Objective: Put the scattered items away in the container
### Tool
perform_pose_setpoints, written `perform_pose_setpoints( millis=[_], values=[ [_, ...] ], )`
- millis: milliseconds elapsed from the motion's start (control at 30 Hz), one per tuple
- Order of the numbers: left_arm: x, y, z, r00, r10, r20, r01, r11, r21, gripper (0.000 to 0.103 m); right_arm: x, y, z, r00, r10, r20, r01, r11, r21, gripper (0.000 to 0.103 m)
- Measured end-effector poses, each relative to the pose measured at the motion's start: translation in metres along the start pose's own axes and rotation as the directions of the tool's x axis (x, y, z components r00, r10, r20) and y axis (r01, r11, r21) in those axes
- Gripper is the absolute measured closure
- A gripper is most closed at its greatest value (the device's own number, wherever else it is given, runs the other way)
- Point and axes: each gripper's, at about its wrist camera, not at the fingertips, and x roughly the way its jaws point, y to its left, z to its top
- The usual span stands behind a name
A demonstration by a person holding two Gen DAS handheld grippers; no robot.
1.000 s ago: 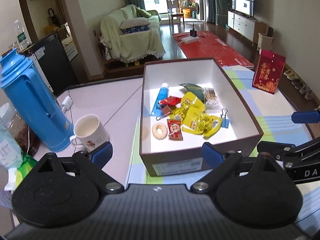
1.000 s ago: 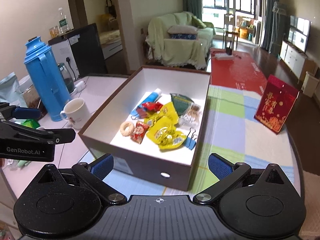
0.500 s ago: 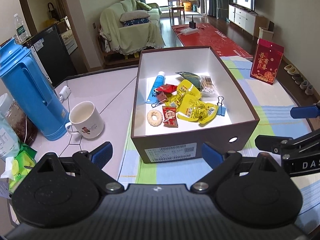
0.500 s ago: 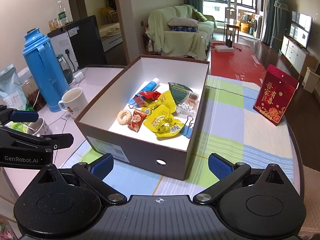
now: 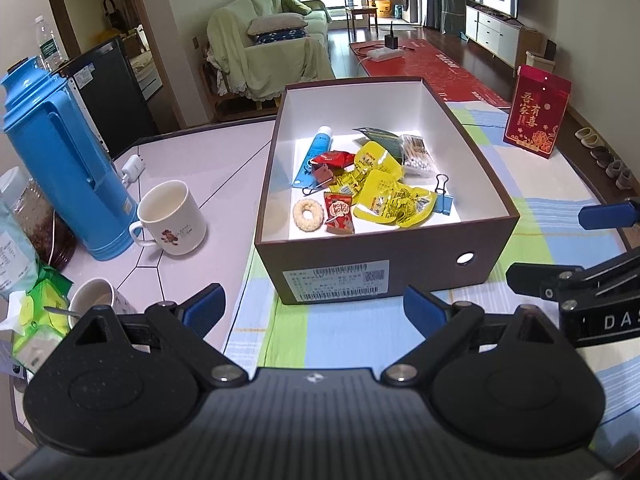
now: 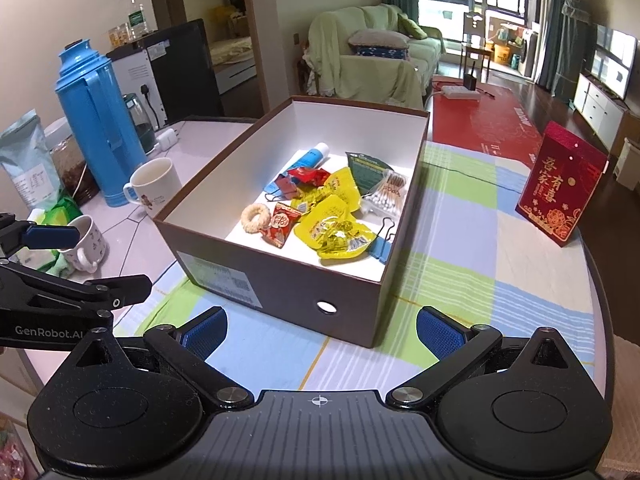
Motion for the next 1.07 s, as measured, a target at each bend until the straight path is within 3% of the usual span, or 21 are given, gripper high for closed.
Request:
perform_pose_setpoints(
  millis=[567, 1067],
  values=[
    [-0.008, -0.005, -0.022, 0.999, 0.033, -0.008, -0.033, 0.999, -0.012, 0.009, -0.003, 0.007, -0.01, 0.999, 0.044, -0.002, -0.044, 0.998, -0.038, 0.0],
    [-0.015, -0.008, -0.022, 0.999, 0.038, 0.017, -0.037, 0.999, -0.016, 0.009, -0.008, 0.008, -0.013, 0.998, 0.057, 0.013, -0.056, 0.998, -0.042, 0.0]
  ],
)
